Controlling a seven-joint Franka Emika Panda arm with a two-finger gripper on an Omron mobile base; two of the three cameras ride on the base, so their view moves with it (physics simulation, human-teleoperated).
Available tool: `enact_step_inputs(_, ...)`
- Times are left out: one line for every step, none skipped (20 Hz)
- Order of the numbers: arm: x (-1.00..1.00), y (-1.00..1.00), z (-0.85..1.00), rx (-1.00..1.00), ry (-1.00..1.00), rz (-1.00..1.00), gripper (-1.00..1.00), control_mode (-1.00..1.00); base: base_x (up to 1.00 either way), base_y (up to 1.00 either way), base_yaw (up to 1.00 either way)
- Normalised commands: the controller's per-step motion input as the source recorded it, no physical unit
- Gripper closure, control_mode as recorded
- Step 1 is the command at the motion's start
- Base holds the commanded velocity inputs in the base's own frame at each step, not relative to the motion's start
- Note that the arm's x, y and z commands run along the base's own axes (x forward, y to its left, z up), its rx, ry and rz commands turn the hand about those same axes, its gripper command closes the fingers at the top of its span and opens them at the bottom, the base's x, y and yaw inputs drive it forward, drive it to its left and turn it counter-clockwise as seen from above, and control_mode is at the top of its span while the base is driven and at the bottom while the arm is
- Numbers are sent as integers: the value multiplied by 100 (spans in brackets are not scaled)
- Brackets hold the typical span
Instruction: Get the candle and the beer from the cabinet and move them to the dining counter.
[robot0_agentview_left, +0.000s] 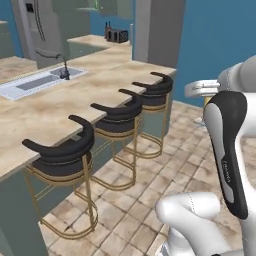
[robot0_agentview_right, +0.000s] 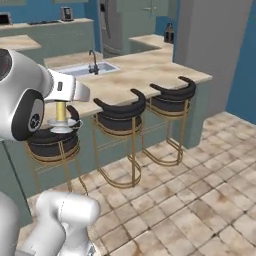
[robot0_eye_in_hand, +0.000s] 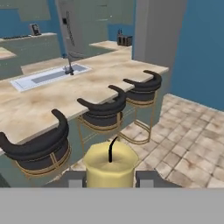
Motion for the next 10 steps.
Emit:
enact_step_inputs(0,0,0,0,0,0,100,100,75,-79,43)
enact_step_inputs(0,0,0,0,0,0,100,100,74,-79,43)
enact_step_inputs(0,0,0,0,0,0,100,100,71,-77,43)
enact_step_inputs(0,0,0,0,0,0,100,100,69,-77,42)
enact_step_inputs(0,0,0,0,0,0,100,100,72,-74,44)
enact_step_inputs(0,0,0,0,0,0,100,100,74,-73,46)
enact_step_inputs(0,0,0,0,0,0,100,100,75,-73,46)
enact_step_inputs(0,0,0,0,0,0,100,100,74,-71,46)
enact_step_inputs(0,0,0,0,0,0,100,100,72,-68,46)
enact_step_inputs(0,0,0,0,0,0,100,100,70,-66,45)
